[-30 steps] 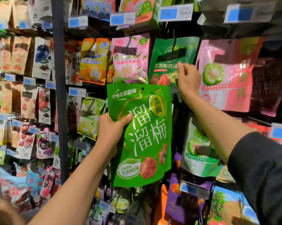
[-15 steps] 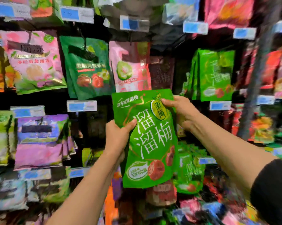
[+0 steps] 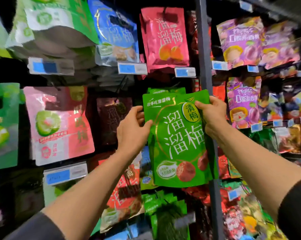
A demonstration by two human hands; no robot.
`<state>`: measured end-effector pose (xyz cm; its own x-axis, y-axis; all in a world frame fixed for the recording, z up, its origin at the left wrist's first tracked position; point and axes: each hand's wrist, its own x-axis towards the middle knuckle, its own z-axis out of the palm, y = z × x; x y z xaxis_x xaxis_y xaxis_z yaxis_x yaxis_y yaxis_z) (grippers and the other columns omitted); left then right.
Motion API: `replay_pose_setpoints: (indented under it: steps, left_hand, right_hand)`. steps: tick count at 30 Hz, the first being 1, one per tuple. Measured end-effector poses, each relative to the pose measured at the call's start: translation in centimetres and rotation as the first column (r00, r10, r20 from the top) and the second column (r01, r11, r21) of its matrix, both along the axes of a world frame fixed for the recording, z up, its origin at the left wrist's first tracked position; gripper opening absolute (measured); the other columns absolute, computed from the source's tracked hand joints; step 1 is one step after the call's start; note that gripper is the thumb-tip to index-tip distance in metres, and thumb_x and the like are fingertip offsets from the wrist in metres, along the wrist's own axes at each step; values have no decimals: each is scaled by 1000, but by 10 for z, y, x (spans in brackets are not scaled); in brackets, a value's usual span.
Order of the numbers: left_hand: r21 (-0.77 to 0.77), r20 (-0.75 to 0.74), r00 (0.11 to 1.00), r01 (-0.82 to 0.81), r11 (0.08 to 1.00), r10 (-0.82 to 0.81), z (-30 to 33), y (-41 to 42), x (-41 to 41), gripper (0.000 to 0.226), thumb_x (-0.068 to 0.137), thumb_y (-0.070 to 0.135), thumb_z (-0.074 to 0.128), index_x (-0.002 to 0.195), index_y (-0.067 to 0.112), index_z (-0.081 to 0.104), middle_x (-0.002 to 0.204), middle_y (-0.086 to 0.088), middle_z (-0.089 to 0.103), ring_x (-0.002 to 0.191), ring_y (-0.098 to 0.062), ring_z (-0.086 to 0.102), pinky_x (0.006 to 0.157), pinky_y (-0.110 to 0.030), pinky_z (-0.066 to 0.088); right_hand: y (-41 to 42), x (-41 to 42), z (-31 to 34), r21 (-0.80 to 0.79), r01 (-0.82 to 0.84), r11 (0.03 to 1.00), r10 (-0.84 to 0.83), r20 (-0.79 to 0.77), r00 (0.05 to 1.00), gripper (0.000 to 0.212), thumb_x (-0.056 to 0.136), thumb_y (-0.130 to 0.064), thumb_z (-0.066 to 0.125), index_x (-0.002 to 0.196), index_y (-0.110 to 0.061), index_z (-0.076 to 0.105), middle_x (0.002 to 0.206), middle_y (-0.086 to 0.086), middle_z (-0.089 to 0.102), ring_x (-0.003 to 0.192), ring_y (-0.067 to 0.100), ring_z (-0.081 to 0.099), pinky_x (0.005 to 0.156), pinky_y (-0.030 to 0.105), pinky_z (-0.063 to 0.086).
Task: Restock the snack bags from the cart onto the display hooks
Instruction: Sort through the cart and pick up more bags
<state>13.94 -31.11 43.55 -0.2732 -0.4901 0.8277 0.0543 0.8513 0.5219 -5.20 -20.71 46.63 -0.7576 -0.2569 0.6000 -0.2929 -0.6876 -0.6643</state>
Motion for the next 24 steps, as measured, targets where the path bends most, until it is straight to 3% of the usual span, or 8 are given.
replay_pose_setpoints:
  steps: [4,7,9,12,18,24]
  left_hand:
    - [-365,214,923,-227,903,319,47,-10,-49,69,85,29,66,145,15,36,152,-6,36,139,-20,35,113,-32,27]
    - [-578,193,866,-280,767,462,72,-23,-78,69,87,20,63,148,8,32,161,-8,11,148,-21,10,120,-37,15]
    - [-684,227,826,-242,688,516,87,-36,-97,70,88,15,60,149,6,27,162,-9,4,149,-22,3,120,-41,13]
    - [-758,272,756,-213,616,596,104,-48,-123,76,90,13,53,153,9,11,162,-6,-6,149,-19,-4,121,-41,9]
    - [-788,295,745,-164,593,598,118,-60,-158,90,79,2,45,153,9,-6,161,-6,-14,149,-22,-9,120,-45,14]
    - [-808,264,756,-167,565,600,119,-68,-153,85,84,-4,37,154,19,-5,161,5,-14,149,-14,-8,119,-44,10]
  right_hand:
    - [-30,-46,33,-12,132,991,-132,1,991,27,80,8,64,71,-17,60,66,0,63,49,5,58,55,27,53]
    - [-60,-81,50,14,323,946,-323,18,946,10,64,-15,69,63,-23,63,63,-4,63,60,18,60,65,43,57]
    - [-77,-102,59,44,441,896,-443,46,895,18,56,-22,64,74,-22,64,64,-1,65,63,23,61,66,49,56]
    - [-79,-100,70,92,515,852,-521,75,850,17,66,-15,62,79,-4,61,68,4,63,65,20,52,65,42,51]
    - [-83,-101,80,166,578,799,-597,95,797,11,80,-11,55,85,-4,61,73,7,53,70,28,43,61,30,31]
    - [-92,-96,85,195,608,770,-628,62,776,16,87,-7,48,90,-6,64,93,14,67,82,34,55,65,31,30]
